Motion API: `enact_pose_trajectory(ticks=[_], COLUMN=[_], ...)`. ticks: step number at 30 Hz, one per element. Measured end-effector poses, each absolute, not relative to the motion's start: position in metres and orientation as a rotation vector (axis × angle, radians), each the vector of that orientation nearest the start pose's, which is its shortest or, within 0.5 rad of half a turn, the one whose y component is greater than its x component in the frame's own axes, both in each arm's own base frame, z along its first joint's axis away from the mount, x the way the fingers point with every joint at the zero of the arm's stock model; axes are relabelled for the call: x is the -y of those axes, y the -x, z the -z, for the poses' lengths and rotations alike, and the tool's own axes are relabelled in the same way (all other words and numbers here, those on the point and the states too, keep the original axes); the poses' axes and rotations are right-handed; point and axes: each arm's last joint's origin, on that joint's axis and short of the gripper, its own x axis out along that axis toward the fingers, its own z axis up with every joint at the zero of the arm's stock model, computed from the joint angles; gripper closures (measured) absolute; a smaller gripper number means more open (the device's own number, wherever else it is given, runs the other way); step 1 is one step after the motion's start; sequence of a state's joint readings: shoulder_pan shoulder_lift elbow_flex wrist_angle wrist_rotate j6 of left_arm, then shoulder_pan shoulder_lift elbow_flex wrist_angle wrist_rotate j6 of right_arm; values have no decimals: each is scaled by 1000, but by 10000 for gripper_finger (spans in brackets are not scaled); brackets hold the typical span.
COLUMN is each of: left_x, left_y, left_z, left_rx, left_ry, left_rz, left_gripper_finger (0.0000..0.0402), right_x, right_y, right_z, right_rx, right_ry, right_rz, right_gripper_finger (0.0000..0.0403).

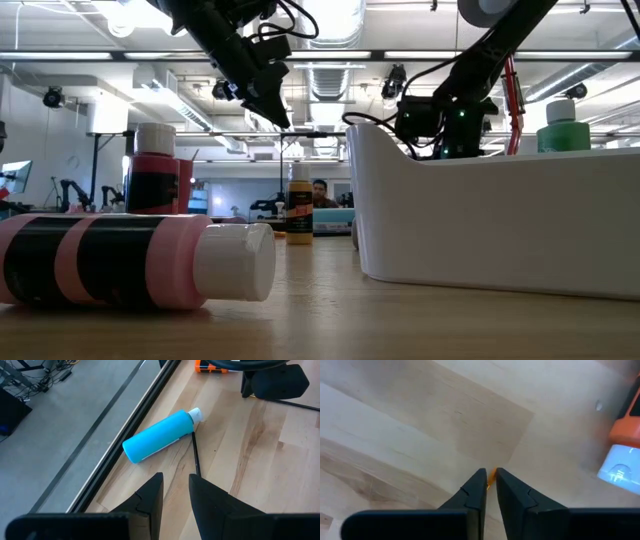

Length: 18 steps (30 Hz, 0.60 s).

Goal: Pick & Place Paint Supplies
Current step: Put the orange paintbrush into the pink cup

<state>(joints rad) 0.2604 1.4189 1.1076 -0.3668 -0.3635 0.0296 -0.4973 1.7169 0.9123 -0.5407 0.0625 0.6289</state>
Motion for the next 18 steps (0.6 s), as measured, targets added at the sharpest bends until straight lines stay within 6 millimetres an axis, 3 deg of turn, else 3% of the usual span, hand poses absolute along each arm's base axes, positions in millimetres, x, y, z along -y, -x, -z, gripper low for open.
enact_pose_trajectory(ticks=[5,12,18], left_x=[-89,-89,-89], left_y=[-293,-292,-293], left_z=[-287,-287,-287], left_rx=[-697,-698,-698], left_ry=[-63,-63,-63], left_rz=[-589,-589,-589], left_gripper_finger=[301,301,301], right_x=[141,140,139], right_y=[-257,-256,-253], right_z=[-135,-137,-157], right_rx=[-1151,-1154,-1096], right_ry=[-808,-788,-751], right_rz=[889,879,845], right_gripper_finger=[392,395,395])
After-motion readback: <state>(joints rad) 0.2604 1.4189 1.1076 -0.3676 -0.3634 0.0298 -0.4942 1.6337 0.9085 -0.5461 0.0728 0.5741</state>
